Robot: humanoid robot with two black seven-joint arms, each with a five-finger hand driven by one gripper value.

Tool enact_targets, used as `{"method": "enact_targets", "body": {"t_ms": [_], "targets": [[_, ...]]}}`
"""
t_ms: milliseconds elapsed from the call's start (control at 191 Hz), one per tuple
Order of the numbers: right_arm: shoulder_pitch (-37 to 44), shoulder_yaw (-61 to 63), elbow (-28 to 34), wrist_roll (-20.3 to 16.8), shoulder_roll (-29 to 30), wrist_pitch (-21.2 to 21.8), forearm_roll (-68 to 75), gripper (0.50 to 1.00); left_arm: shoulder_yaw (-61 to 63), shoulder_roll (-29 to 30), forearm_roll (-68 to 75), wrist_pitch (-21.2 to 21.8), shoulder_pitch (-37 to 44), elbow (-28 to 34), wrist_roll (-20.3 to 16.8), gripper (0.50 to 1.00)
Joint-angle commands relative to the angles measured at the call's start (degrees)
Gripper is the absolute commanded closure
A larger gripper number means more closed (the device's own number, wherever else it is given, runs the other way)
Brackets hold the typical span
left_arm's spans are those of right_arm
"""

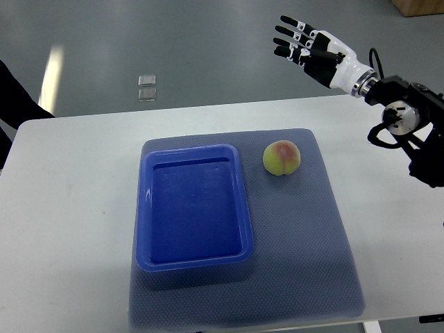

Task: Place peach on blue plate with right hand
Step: 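Swing the open right hand over toward the peach beside the tray, then lower the right hand onto the peach and close fingers around it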

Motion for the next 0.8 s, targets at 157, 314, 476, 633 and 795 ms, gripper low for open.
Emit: {"method": "enact_targets", "body": {"t_ms": [157, 314, 476, 633, 795], "targets": [[13.5, -17.8, 9.8, -0.5, -8.1, 5.5, -28.7, 0.570, 0.2, 0.0, 0.0, -0.2, 0.0, -0.4, 0.0, 0.500], [18.4, -27.5, 14.9, -2.6, -8.1, 5.5, -42.0, 0.570, 0.2, 0.0, 0.0, -0.2, 0.0, -0.3, 0.0, 0.500], [18.4, -30.5, 14.7, -5.0, -5.8, 5.5, -45.5, 0.570, 0.1, 0.0, 0.0, -0.2, 0.0, -0.2, 0.0, 0.500], [15.5, -30.5, 14.1, -8.1, -5.3, 5.5, -45.6, 0.570, 0.2, 0.0, 0.0, -0.2, 0.0, -0.3, 0.0, 0.500], [13.0, -30.5, 12.7, -9.1, -4.2, 3.1, -45.7, 0.570, 0.2, 0.0, 0.0, -0.2, 0.0, -0.4, 0.0, 0.500]]}}
